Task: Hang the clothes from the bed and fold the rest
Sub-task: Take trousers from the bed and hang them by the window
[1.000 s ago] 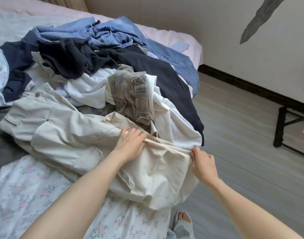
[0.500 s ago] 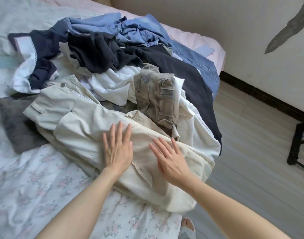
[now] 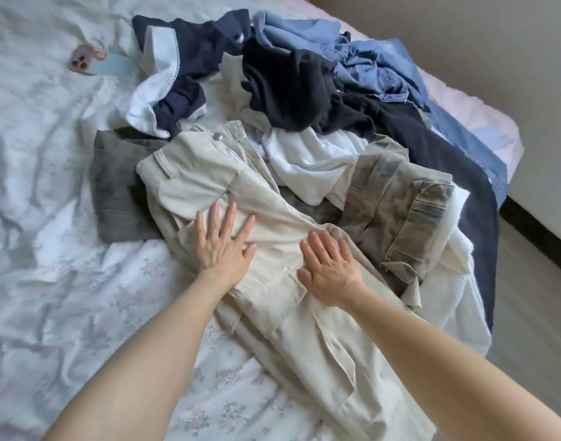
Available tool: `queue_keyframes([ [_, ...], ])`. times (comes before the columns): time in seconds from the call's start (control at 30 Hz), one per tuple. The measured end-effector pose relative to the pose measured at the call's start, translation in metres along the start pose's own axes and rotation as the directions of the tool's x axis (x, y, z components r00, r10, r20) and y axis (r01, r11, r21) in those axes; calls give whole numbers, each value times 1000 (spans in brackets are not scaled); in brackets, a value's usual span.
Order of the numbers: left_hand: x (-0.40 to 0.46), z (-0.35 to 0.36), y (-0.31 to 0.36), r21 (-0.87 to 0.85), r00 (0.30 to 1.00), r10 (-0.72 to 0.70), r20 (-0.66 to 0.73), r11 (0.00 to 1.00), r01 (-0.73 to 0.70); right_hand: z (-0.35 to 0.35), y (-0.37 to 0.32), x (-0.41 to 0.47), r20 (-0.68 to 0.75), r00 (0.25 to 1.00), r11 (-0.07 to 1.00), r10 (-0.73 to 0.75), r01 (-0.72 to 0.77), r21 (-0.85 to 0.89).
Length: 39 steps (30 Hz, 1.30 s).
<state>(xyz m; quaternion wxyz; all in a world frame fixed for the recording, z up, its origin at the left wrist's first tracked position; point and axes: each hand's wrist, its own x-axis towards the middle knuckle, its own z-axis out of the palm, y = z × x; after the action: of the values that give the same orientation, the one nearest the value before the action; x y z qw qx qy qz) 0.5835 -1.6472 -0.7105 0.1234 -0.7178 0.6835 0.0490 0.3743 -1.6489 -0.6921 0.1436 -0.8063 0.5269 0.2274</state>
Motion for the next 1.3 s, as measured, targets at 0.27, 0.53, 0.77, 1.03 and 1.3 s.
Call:
queue_keyframes([
  [0.27,38,-15,-69,-217,966,-233,113,943,252,-66,-28,53,-461,873,979,-160,202,42],
  [0.53,70,-28,-98,-584,893,-444,-70,744,324,-127,-69,151,-252,967,868,45,87,488],
  [0.77,97,-41,-127,-862,823,-517,235,282,422,-165,-81,188,-205,976,701,67,100,706],
  [1.03,82,-69,-147,-959,830,-481,281,-169,227,-196,-75,180,-114,992,541,52,68,838],
  [1.3,4,-110,-102,-952,908,-407,-93,305,39,-204,-25,101,-203,969,465,-143,247,850],
])
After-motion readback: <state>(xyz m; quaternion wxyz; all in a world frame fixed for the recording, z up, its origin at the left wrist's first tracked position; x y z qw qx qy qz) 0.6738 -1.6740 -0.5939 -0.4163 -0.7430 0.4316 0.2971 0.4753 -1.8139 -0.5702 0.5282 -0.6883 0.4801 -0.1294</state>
